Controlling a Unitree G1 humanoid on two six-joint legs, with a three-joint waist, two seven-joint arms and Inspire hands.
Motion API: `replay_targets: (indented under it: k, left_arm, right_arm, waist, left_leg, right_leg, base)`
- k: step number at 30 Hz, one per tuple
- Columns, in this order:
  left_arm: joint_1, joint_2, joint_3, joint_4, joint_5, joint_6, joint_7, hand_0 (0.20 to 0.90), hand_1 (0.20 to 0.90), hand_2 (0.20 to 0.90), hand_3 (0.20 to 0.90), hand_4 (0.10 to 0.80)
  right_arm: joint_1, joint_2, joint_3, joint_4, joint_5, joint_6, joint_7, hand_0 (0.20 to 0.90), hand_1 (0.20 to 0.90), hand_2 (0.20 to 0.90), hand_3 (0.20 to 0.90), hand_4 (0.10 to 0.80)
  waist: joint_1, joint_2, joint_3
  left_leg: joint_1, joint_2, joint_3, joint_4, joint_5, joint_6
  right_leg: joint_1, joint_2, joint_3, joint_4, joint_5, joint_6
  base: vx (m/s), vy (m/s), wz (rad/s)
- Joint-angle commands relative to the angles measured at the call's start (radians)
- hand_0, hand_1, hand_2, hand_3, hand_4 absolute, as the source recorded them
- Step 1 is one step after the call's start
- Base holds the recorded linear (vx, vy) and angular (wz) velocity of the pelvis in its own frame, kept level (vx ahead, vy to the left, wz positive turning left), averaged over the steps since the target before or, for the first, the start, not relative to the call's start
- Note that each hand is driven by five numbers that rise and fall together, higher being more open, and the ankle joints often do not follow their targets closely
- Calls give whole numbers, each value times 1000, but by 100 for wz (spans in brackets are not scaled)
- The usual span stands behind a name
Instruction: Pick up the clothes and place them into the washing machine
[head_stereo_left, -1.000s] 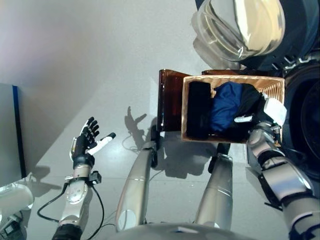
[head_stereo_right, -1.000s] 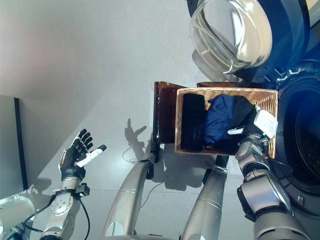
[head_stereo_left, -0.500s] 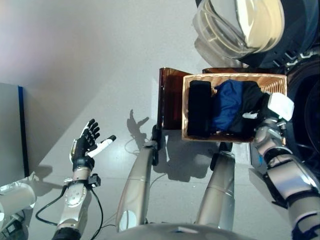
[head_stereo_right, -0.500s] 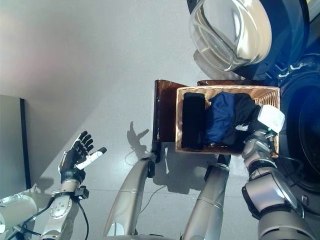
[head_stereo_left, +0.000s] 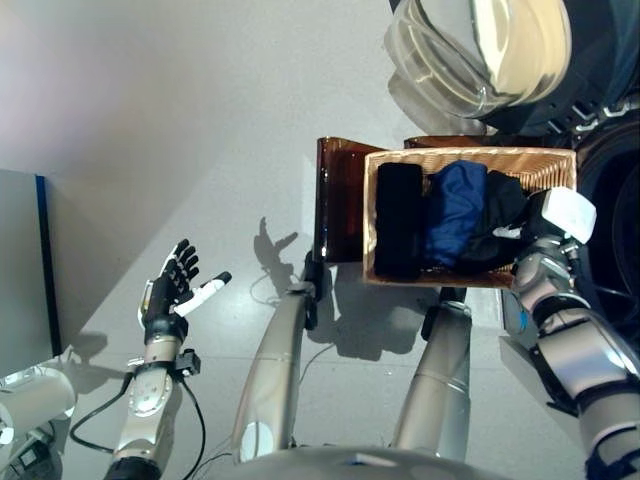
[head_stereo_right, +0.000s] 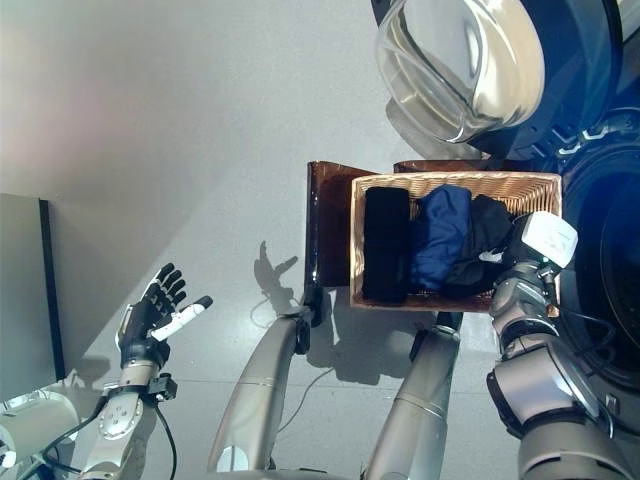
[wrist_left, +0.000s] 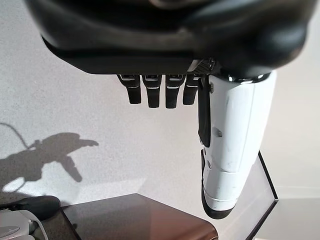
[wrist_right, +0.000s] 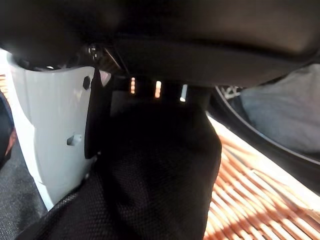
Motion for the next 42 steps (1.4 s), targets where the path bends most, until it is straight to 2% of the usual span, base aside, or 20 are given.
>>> replay_targets:
  k: [1, 6, 7, 10, 11, 12, 14, 15, 19, 31, 36, 37, 42]
  left_arm:
    - [53, 63, 124, -56, 0, -72, 32, 900, 900, 900, 900, 800]
    - [48, 65, 125, -52, -1, -69, 32, 900, 900, 900, 900, 800]
    - [47, 65, 126, -53, -1, -69, 32, 900, 900, 900, 900, 800]
    - [41, 64, 125, -31, -7, -66, 38, 900, 900, 900, 900, 800]
    - [37, 61, 128, -13, -17, -61, 38, 900, 900, 900, 900, 800]
    - [37, 64, 126, -12, -18, -62, 38, 900, 900, 900, 900, 800]
    - [36, 63, 129, 4, -26, -53, 35, 900, 900, 900, 900, 800]
    - [36, 64, 128, 4, -26, -53, 35, 900, 900, 900, 900, 800]
    - [47, 59, 137, 20, -48, -46, 17, 900, 900, 900, 900, 800]
    - [16, 31, 110, 109, -51, -23, 9, 900, 900, 900, 900, 800]
    - [-3, 4, 88, 143, -65, -14, 0, 900, 900, 900, 900, 800]
    - [-3, 5, 87, 144, -65, -14, 0, 900, 900, 900, 900, 800]
    - [-22, -29, 76, 170, -84, -19, 6, 900, 900, 900, 900, 800]
  right_arm:
    - [36, -41, 9, -22, -11, 4, -24, 200, 200, 200, 200, 300]
    - [36, -28, -4, -24, 18, -5, -17, 200, 200, 200, 200, 300]
    - [35, -29, -5, -25, 18, -5, -17, 200, 200, 200, 200, 300]
    - [66, 3, -123, -78, 209, -76, 8, 200, 200, 200, 200, 300]
    - [103, 22, -195, -151, 339, -137, 32, 200, 200, 200, 200, 300]
    - [108, 21, -198, -155, 339, -136, 32, 200, 200, 200, 200, 300]
    - [167, 42, -280, -237, 519, -212, 88, 200, 200, 200, 200, 300]
    - [168, 42, -280, -237, 519, -212, 88, 200, 200, 200, 200, 300]
    - [214, 77, -364, -268, 707, -280, 155, 200, 200, 200, 200, 300]
    - [304, 158, -474, -297, 993, -342, 280, 200, 200, 200, 200, 300]
    - [352, 228, -534, -294, 1243, -364, 411, 200, 200, 200, 200, 300]
    - [353, 228, -534, -293, 1244, -364, 411, 200, 200, 200, 200, 300]
    - [394, 343, -656, -288, 1517, -430, 503, 200, 200, 200, 200, 300]
  waist:
    - [-1, 18, -58]
    - [0, 15, -64]
    - [-1, 16, -59]
    - [-5, 6, -66]
    - [-16, -3, -69]
    - [-14, -4, -68]
    - [-28, -19, -73]
    - [-28, -19, -71]
    - [-36, -29, -79]
    - [-52, -60, -103]
    - [-55, -78, -117]
    - [-55, -77, -116]
    - [-62, -81, -122]
  left_leg:
    - [4, 7, 3, 26, -68, -7]
    - [16, 10, 3, 7, -60, -8]
    - [7, 10, 6, -6, -22, -3]
    - [35, 16, 5, -34, -13, -5]
    - [51, 18, 6, -53, -10, -6]
    - [54, 18, 6, -54, -10, -6]
    - [94, 22, 7, -100, -1, -8]
    - [97, 22, 7, -102, -1, -8]
    - [156, 24, 7, -168, 18, -12]
    - [344, 22, 0, -366, 80, -24]
    - [414, 27, -1, -435, 108, -30]
    - [418, 28, -1, -433, 101, -30]
    - [457, 29, -5, -439, 98, -28]
  right_leg:
    - [-43, 22, 19, -22, 119, -80]
    - [-30, 22, 15, -39, 126, -79]
    - [-36, 23, 13, -58, 165, -84]
    - [-2, 24, 1, -88, 172, -82]
    - [15, 28, -5, -108, 177, -80]
    - [18, 28, -5, -109, 177, -80]
    - [60, 32, -17, -154, 189, -75]
    - [62, 32, -18, -155, 189, -75]
    - [129, 25, -38, -231, 208, -67]
    - [345, 12, -105, -461, 278, -43]
    - [424, 10, -131, -533, 300, -36]
    - [428, 10, -132, -529, 292, -36]
    - [469, 3, -142, -547, 297, -31]
  base:
    - [0, 0, 0]
    - [-20, 3, 0]
    - [-97, -4, 0]
    - [6, -27, -1]
    - [46, -27, -4]
    - [49, -29, -4]
    - [45, -25, -7]
    - [44, -23, -11]
    - [43, -22, -8]
    - [71, -35, -3]
    - [67, -30, -2]
    - [75, -23, 0]
    - [59, -19, -1]
